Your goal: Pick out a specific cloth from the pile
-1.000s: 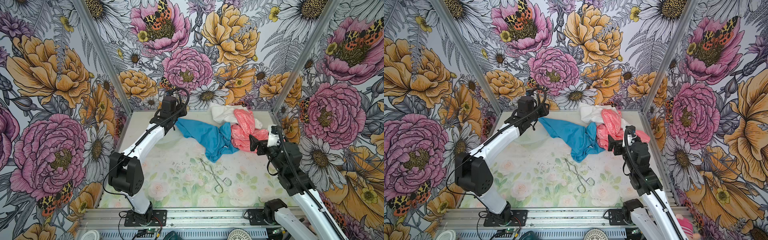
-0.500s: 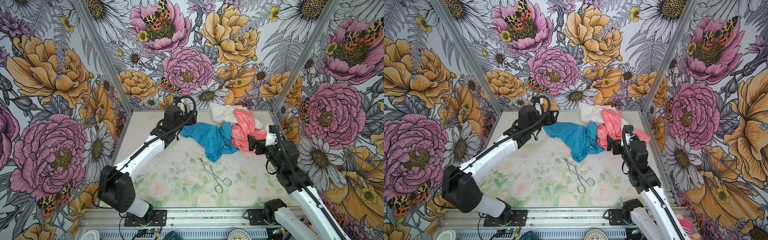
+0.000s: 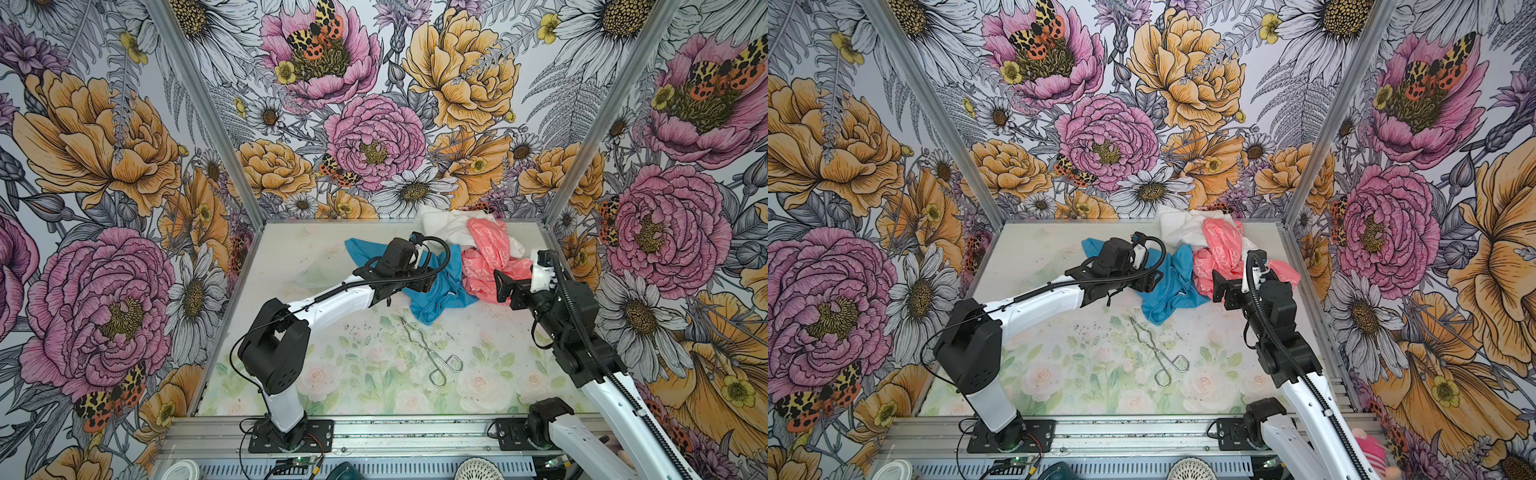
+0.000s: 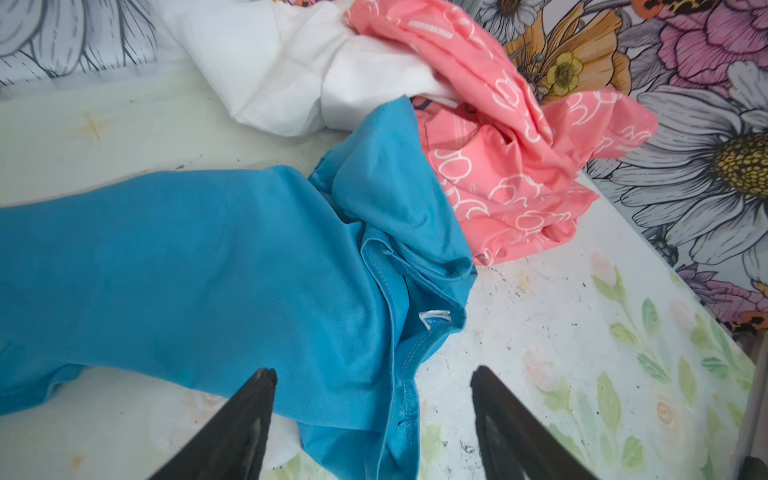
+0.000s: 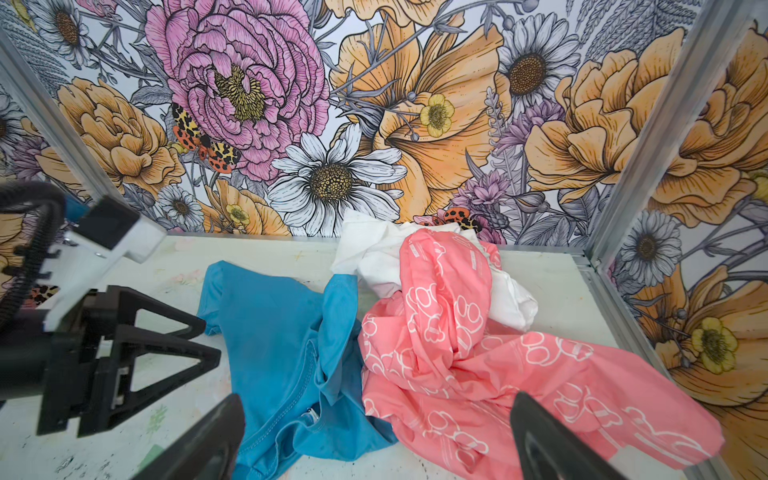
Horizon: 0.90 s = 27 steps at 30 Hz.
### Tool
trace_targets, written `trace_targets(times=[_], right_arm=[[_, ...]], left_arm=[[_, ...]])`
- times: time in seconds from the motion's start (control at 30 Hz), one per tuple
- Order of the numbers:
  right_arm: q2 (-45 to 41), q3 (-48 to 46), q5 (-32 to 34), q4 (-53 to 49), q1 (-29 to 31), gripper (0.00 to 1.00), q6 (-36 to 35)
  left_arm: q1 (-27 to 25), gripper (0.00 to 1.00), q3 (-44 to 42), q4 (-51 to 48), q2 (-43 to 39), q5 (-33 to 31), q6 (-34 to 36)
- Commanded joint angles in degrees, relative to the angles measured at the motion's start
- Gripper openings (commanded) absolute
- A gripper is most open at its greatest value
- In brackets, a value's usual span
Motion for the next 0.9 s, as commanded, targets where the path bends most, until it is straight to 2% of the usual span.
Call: trace_targets(times=[0.0, 0.13, 0.3, 0.67, 0.8, 0.87], right_arm=[[-0.21, 1.48, -7.10, 0.12, 0.40, 1.00, -0.38], [1.59, 2.04, -14.29, 0.07, 0.41, 0.99, -0.81], [3.29, 2.67, -18.41, 0.08, 0.47, 0.99, -0.74], [1.77, 2.33, -16.12, 0.14, 0.38, 1.00, -1.14], [1.33, 2.25, -15.65, 0.11, 0.43, 1.00, -1.26], [1.15, 2.11, -15.46, 0.10, 0.42, 0.99, -1.26]], left_arm=[[-1.08, 0.75, 3.33, -2.09, 2.07, 1.16, 2.50], [-1.85, 0.74, 4.89, -3.13, 7.43, 1.73, 2.42], [-2.58, 0.71, 6.39, -3.11, 11.03, 2.19, 1.46], [-3.26, 0.59, 10.55, -3.31, 18.05, 1.82, -0.37], [-3.35, 0.49, 11.97, -3.36, 20.44, 0.81, -0.99], [-3.35, 0.40, 12.81, -3.29, 21.42, 0.52, -1.54]])
